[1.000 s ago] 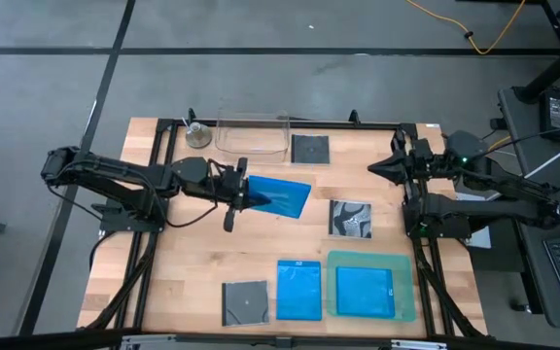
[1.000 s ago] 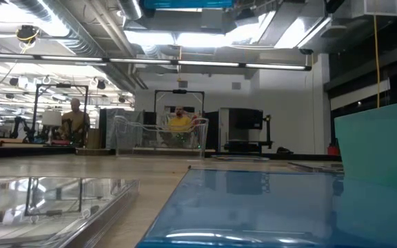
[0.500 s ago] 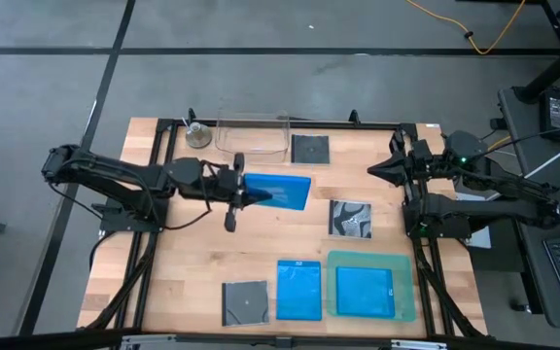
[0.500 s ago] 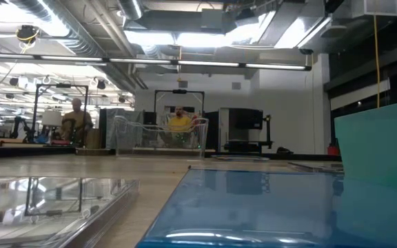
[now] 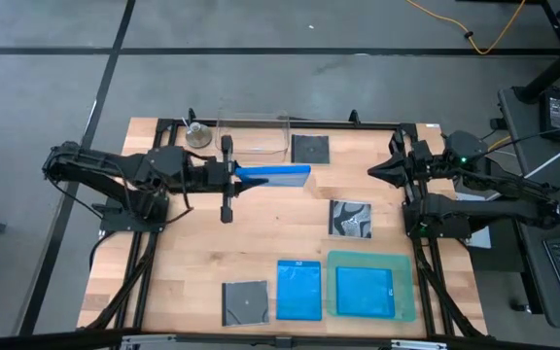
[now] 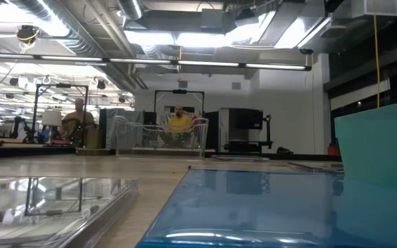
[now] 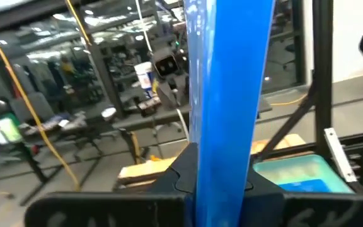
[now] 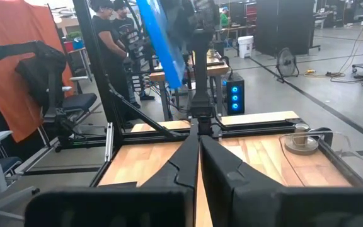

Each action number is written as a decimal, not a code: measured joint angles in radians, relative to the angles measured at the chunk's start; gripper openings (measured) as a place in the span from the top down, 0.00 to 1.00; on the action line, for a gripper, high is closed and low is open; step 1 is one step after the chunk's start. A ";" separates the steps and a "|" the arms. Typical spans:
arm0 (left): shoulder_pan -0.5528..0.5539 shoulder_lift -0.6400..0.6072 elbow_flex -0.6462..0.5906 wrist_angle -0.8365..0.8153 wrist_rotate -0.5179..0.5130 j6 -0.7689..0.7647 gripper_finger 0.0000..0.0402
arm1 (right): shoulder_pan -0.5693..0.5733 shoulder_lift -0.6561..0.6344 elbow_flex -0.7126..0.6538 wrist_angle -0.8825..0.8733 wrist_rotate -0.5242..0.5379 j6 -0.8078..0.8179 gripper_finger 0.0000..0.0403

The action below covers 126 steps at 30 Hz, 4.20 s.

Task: Pick & place jewel cases by type
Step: Put the top blue cd case into the green bin

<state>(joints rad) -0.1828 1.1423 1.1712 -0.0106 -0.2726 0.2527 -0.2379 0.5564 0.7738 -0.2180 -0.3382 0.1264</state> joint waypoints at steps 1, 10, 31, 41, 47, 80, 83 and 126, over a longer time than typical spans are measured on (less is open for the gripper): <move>-0.006 0.000 0.010 -0.006 -0.018 0.014 0.97 | 0.000 0.000 0.000 0.000 0.000 0.000 0.94; -0.061 0.000 0.066 -0.050 -0.143 0.122 0.97 | 0.000 0.000 0.000 0.000 0.001 -0.002 0.94; -0.206 0.001 0.067 0.035 -0.468 0.586 0.97 | 0.000 0.000 0.000 0.000 0.003 -0.001 0.94; -0.244 0.005 0.067 0.065 -0.552 0.859 0.97 | 0.000 0.000 0.000 0.000 0.003 0.003 0.94; -0.258 0.036 0.067 0.072 -0.627 1.128 0.97 | 0.000 0.000 0.000 0.000 0.004 0.003 0.94; -0.282 0.184 0.066 0.233 -0.669 1.013 0.97 | 0.000 0.000 0.000 -0.003 0.004 0.023 0.94; -0.282 0.183 0.066 0.240 -0.669 0.909 0.97 | 0.000 0.000 0.000 -0.003 0.004 0.020 0.94; -0.279 0.141 0.066 0.247 -0.340 -1.045 0.97 | 0.000 0.058 0.000 -0.002 -0.078 -0.055 0.94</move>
<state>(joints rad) -0.4618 1.2835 1.2373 0.2362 -0.6122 -0.7919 -0.2379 0.6144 0.7734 -0.2195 -0.4157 0.0711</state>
